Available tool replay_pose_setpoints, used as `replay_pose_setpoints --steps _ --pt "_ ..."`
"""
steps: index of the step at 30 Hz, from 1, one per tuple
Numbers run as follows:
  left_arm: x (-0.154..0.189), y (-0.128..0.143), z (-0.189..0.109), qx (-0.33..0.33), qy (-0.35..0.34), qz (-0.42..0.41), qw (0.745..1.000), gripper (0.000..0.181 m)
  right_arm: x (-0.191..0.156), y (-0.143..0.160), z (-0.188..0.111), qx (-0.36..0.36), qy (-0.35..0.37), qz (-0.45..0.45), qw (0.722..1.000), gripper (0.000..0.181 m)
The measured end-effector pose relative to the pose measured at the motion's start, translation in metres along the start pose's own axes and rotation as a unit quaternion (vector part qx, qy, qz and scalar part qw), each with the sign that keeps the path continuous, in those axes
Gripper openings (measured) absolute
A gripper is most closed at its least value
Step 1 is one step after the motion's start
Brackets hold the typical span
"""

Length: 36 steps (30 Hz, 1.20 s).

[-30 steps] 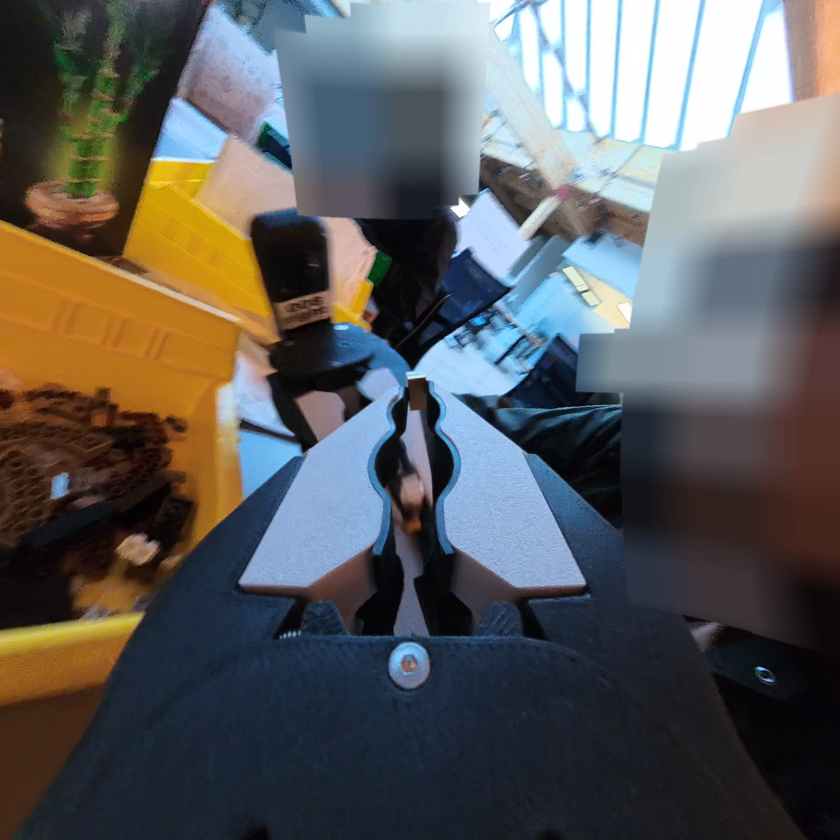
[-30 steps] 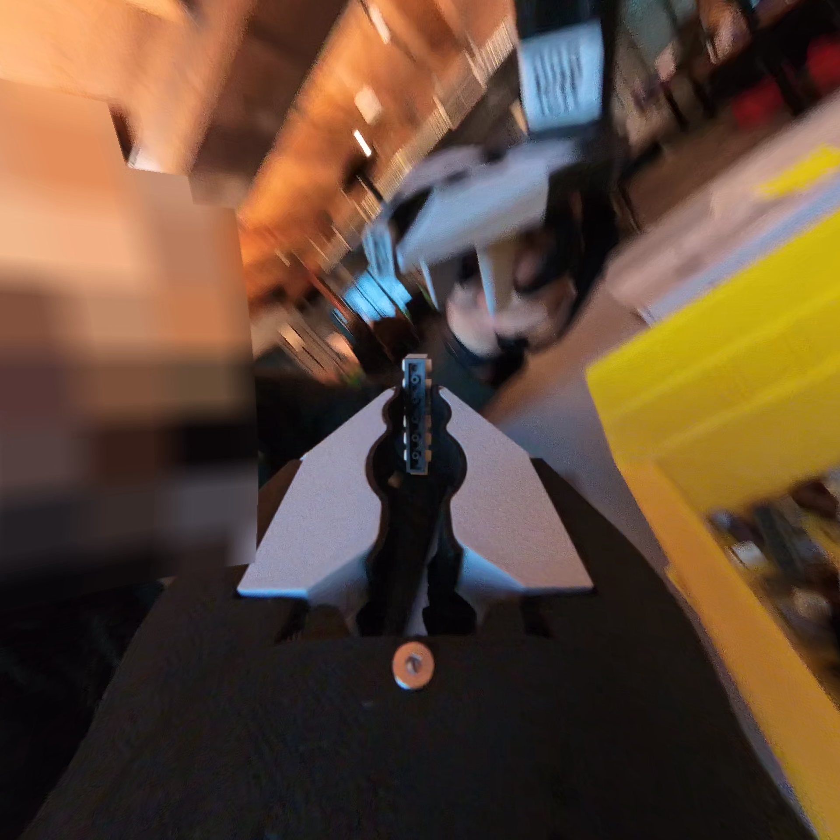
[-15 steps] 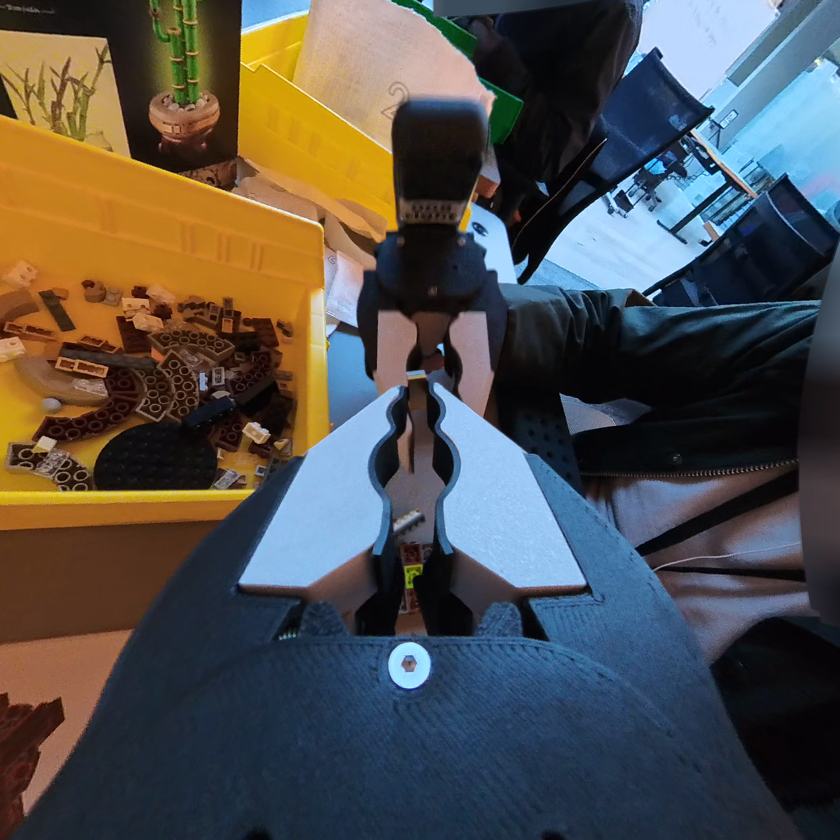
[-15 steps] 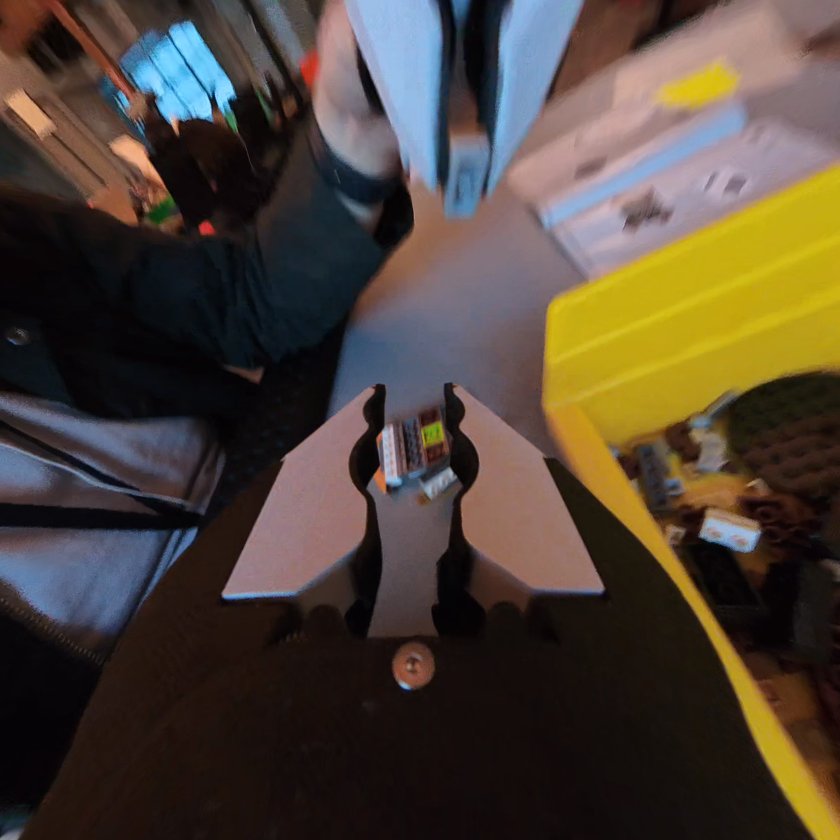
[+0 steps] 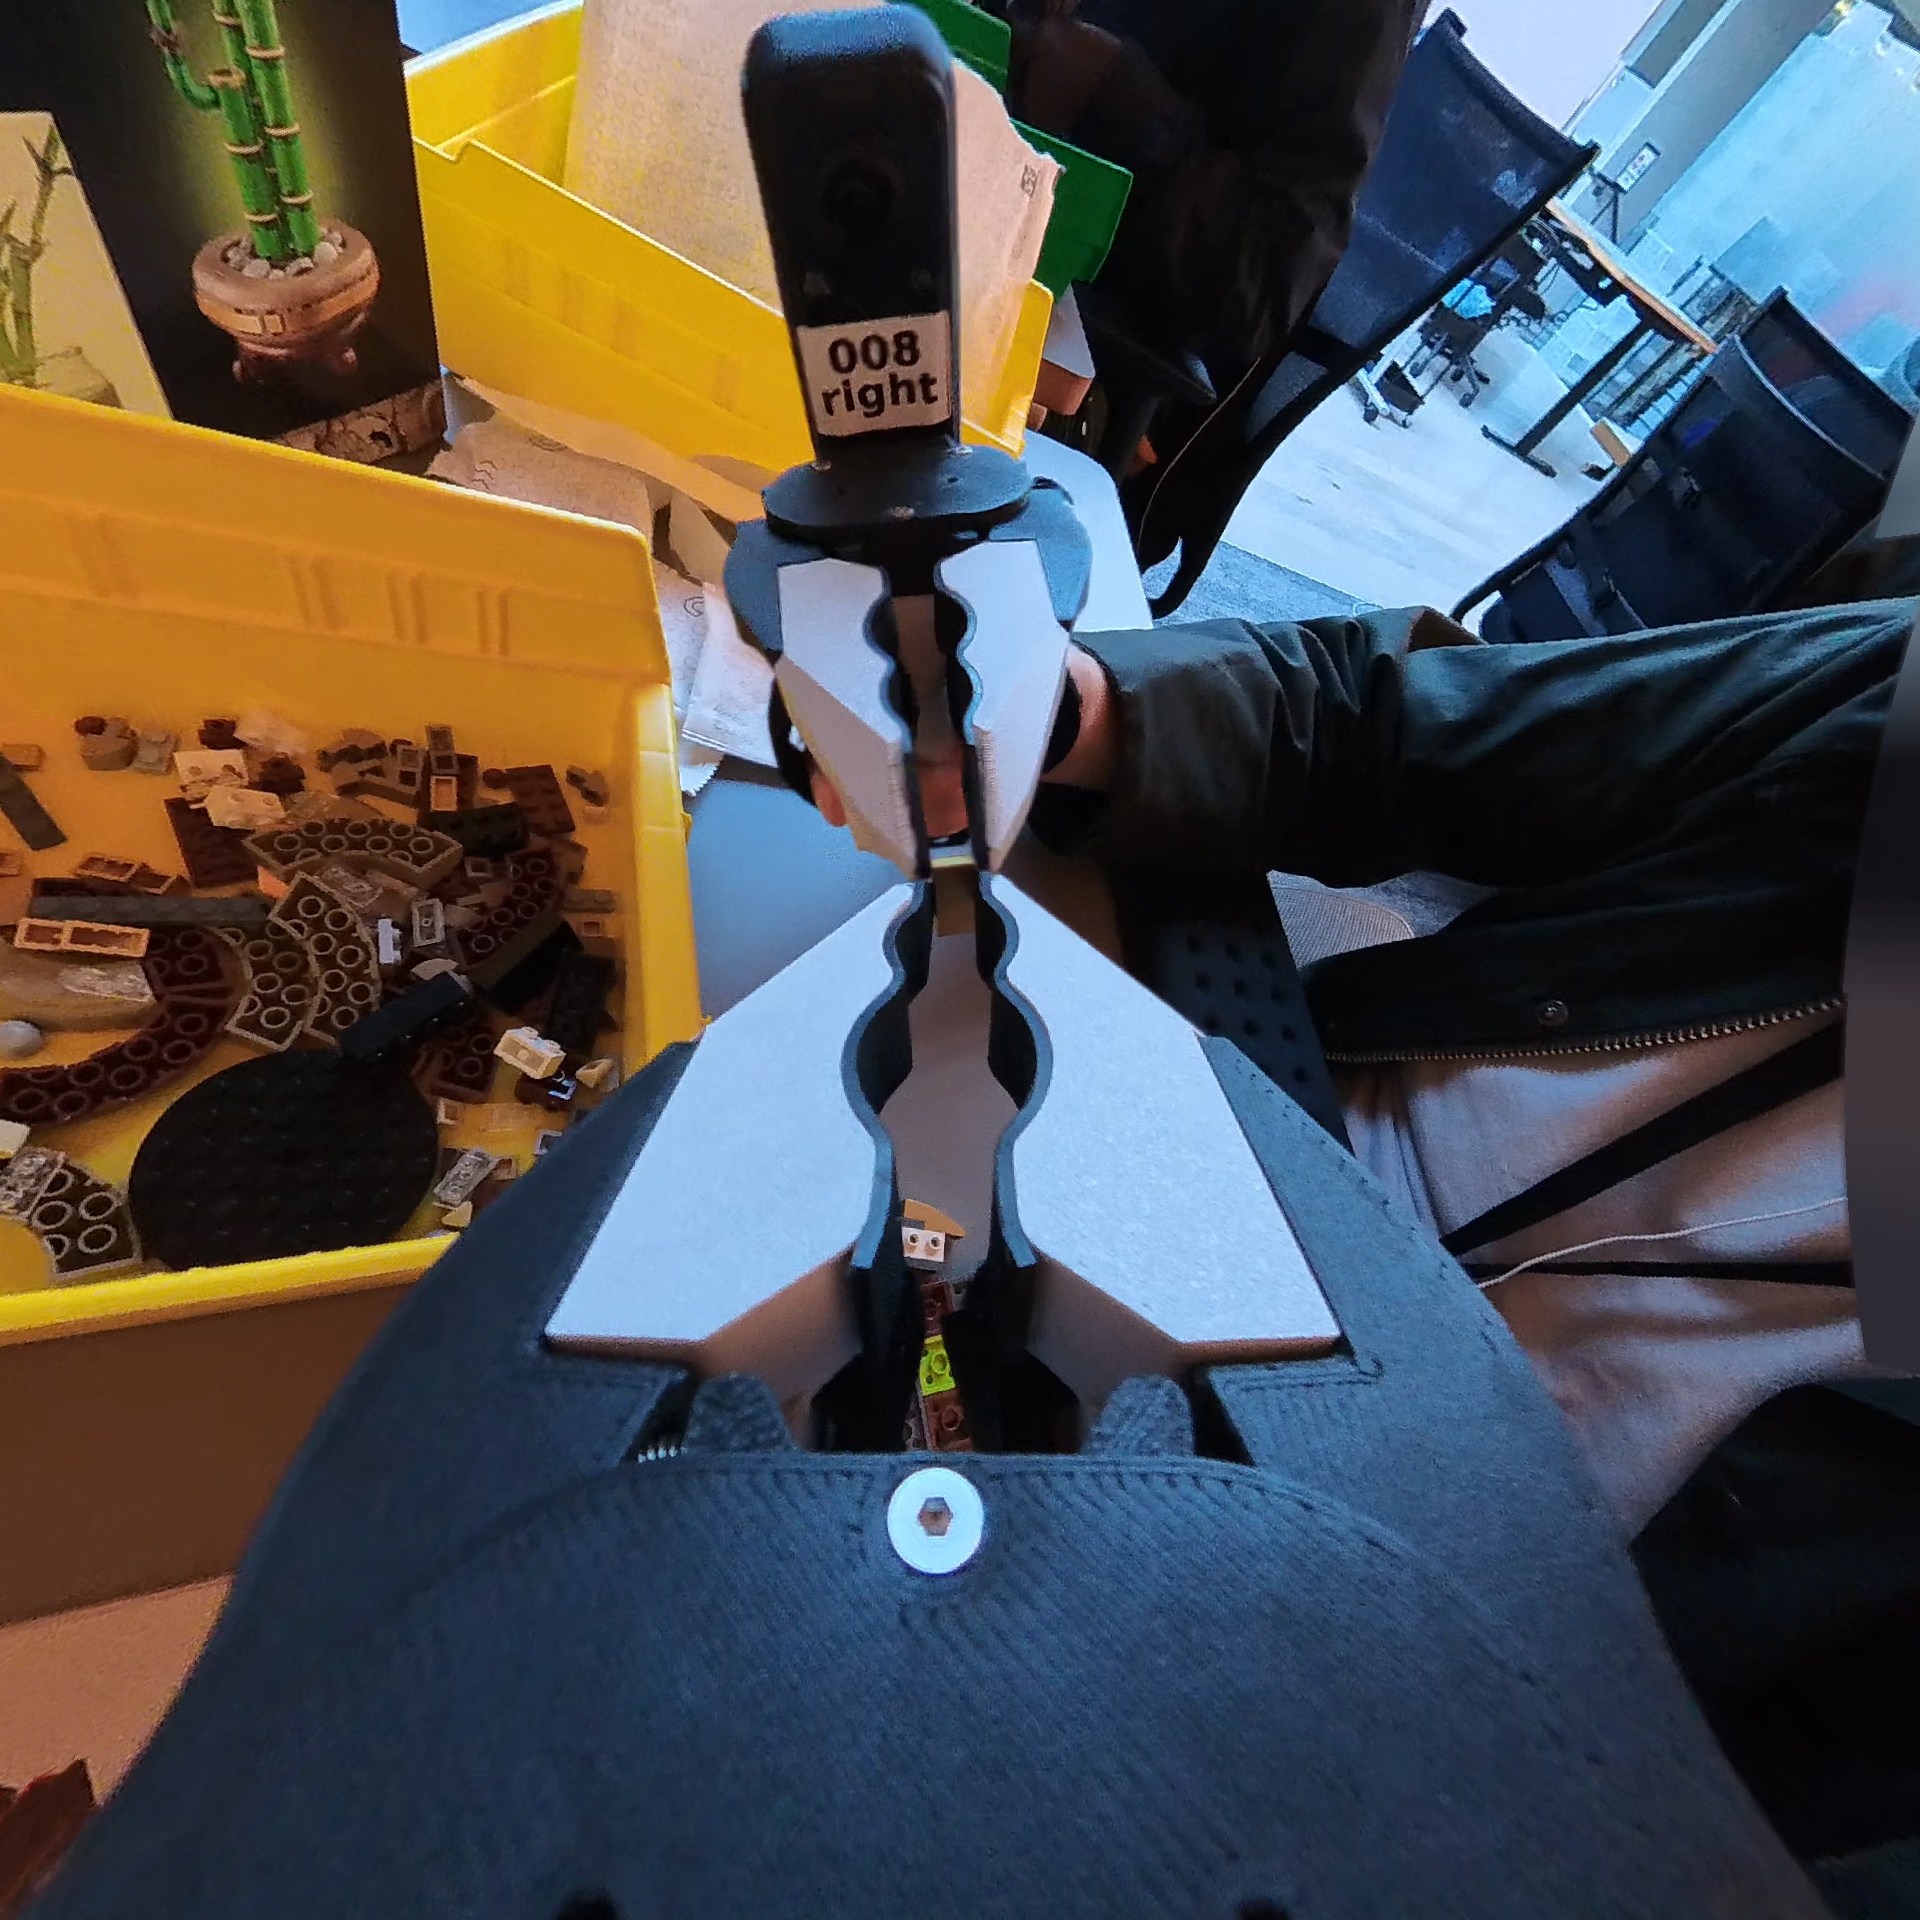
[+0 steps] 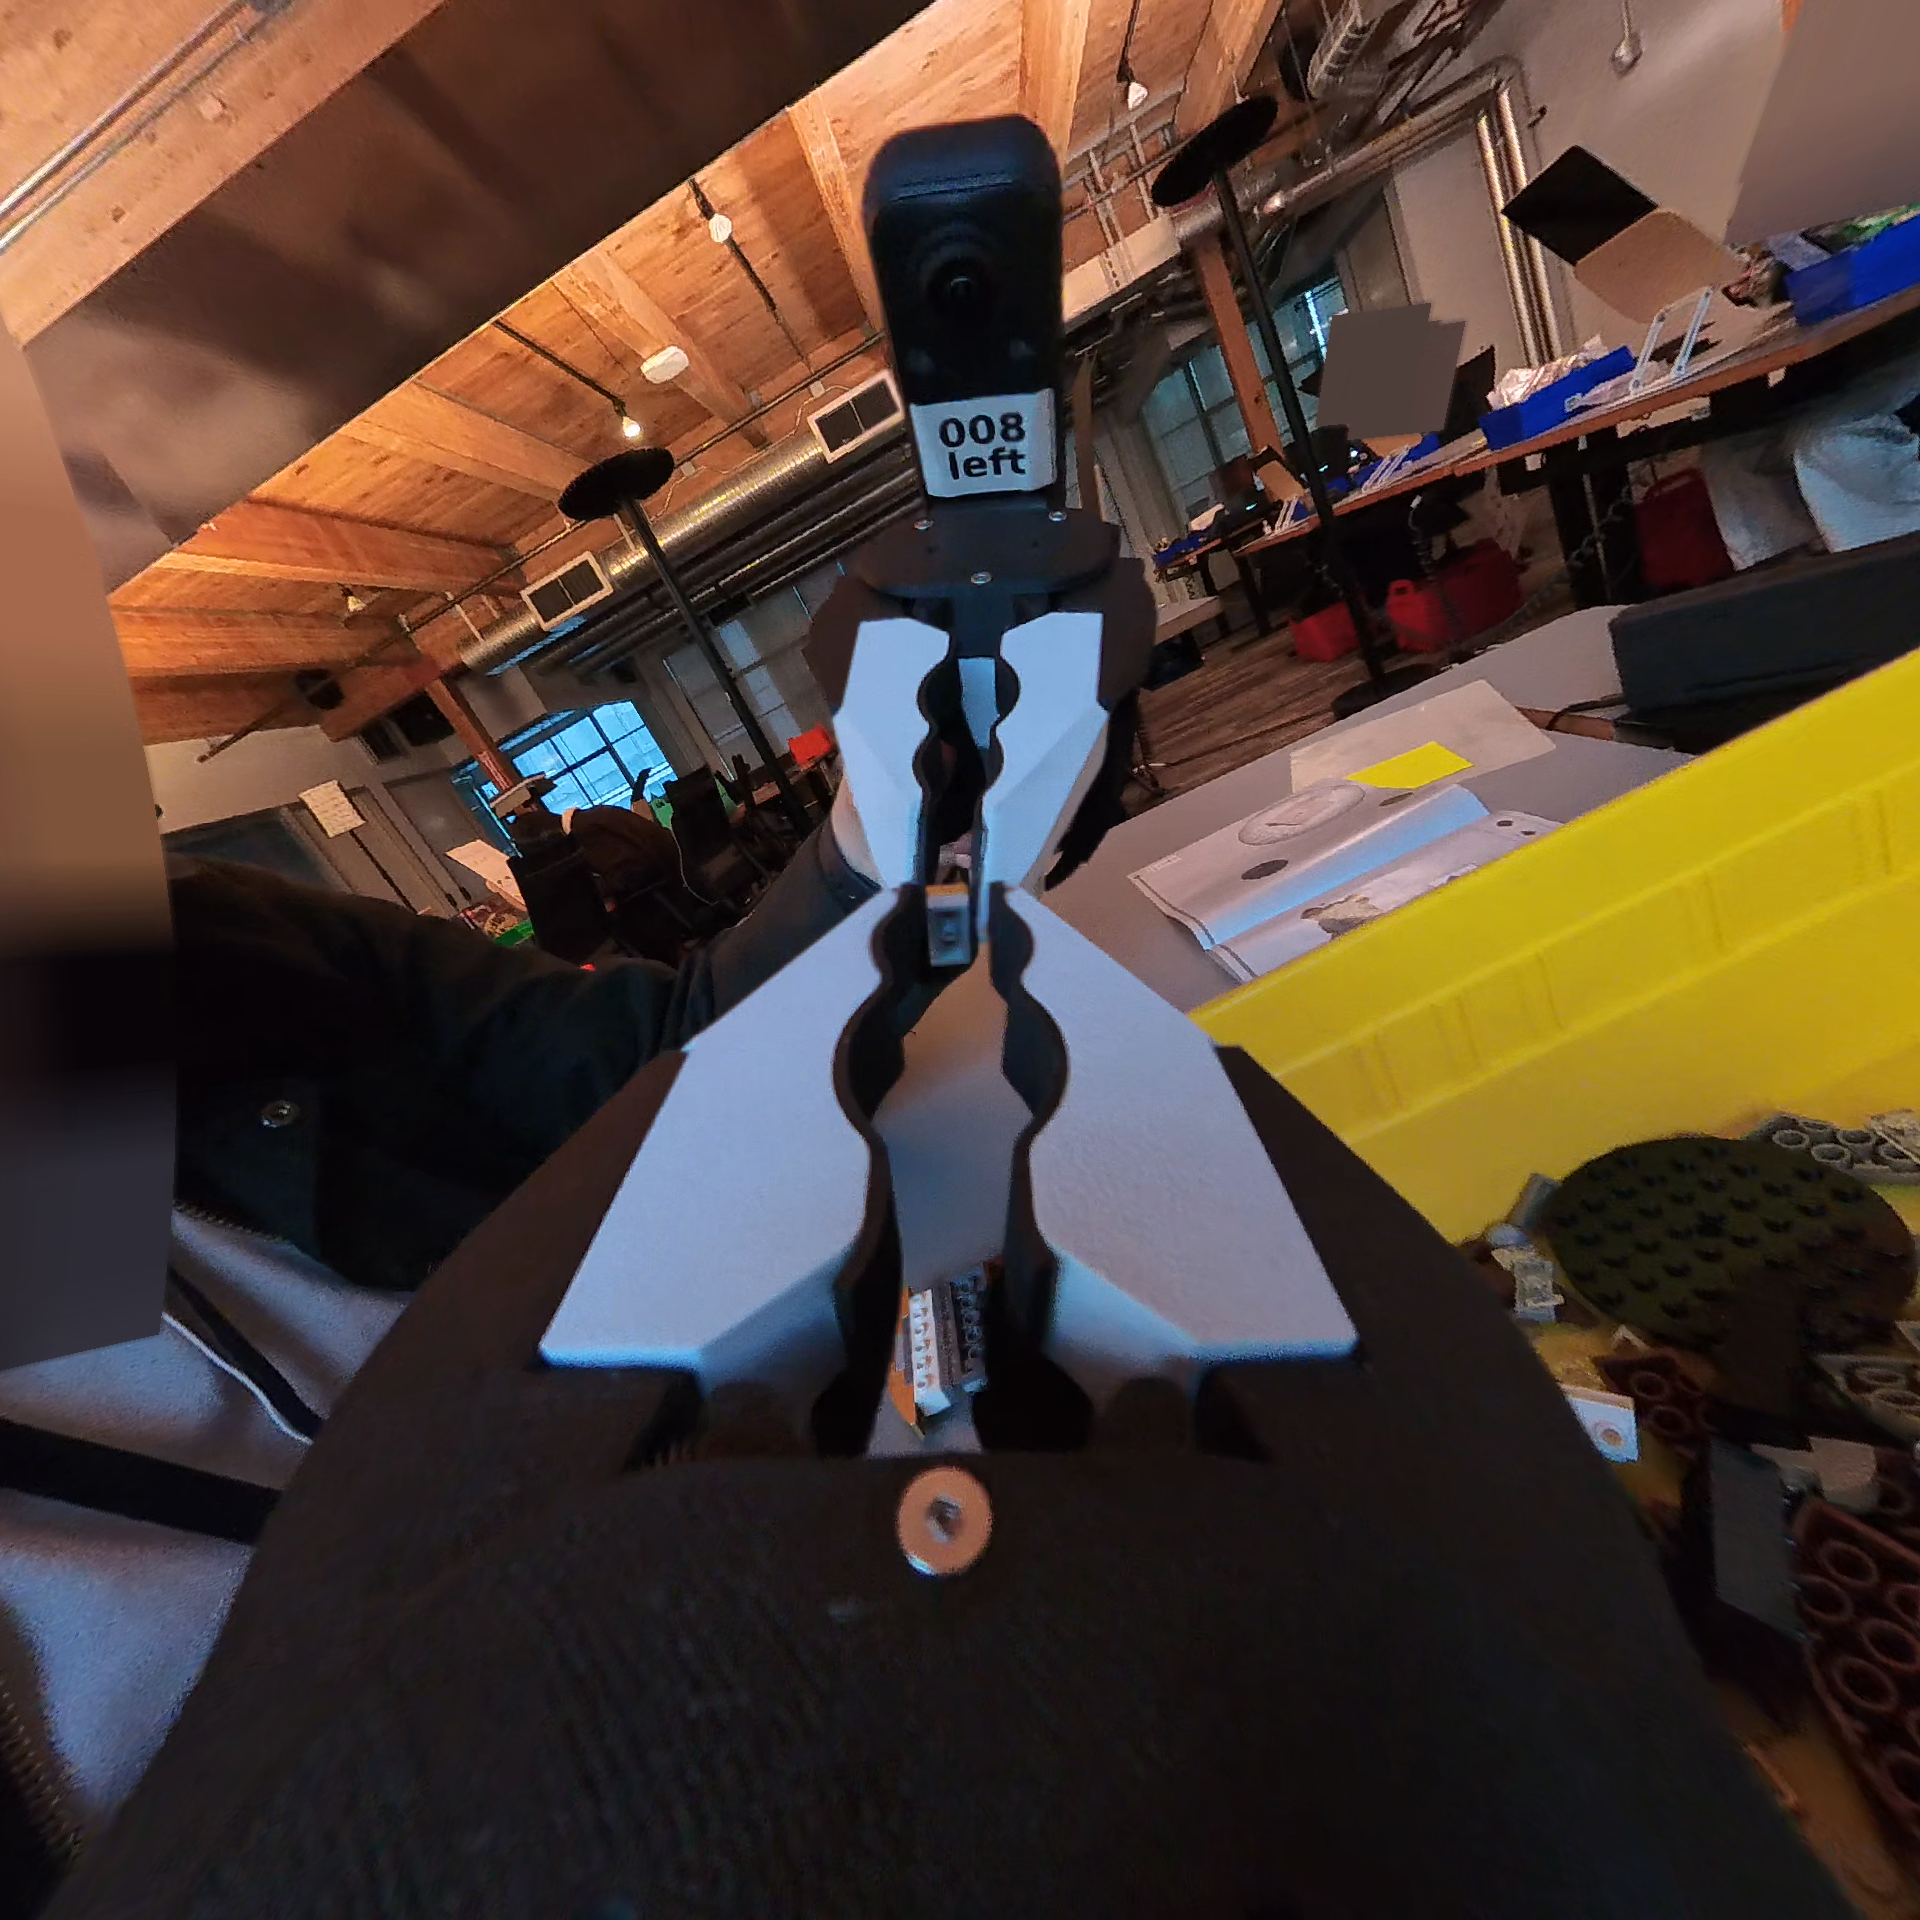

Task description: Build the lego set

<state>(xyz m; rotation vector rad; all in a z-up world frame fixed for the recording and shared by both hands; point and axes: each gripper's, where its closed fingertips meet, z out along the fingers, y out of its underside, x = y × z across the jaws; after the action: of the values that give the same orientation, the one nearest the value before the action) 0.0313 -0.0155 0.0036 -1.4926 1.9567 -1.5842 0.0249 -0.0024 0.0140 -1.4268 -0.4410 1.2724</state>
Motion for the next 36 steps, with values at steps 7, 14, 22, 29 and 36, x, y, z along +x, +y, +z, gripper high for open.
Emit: replay_pose_setpoints --steps 7,14,22,29,36 --pt "0.0 -0.0018 -0.0005 0.011 0.016 -0.02 1.0 0.009 -0.0027 -0.0013 -0.0004 -0.003 -0.002 0.005 1.0 0.005" --pt "-0.0025 -0.0002 -0.0007 0.014 0.03 -0.041 0.999 0.013 -0.0016 -0.0005 0.0 -0.007 0.006 -0.004 1.0 0.005" --pt "-0.0014 0.0018 -0.0007 0.009 0.035 -0.039 0.999 0.014 -0.0003 0.0 0.0001 -0.006 0.008 -0.004 1.0 0.005" --pt "0.0008 0.0046 0.0022 -0.002 0.04 -0.035 0.999 0.013 0.0016 -0.0057 -0.0042 0.012 0.004 0.011 1.0 0.005" --pt "-0.0006 0.0019 0.0002 0.009 0.037 -0.027 0.999 0.007 0.0002 -0.0025 -0.0019 0.003 0.001 0.008 1.0 0.005"
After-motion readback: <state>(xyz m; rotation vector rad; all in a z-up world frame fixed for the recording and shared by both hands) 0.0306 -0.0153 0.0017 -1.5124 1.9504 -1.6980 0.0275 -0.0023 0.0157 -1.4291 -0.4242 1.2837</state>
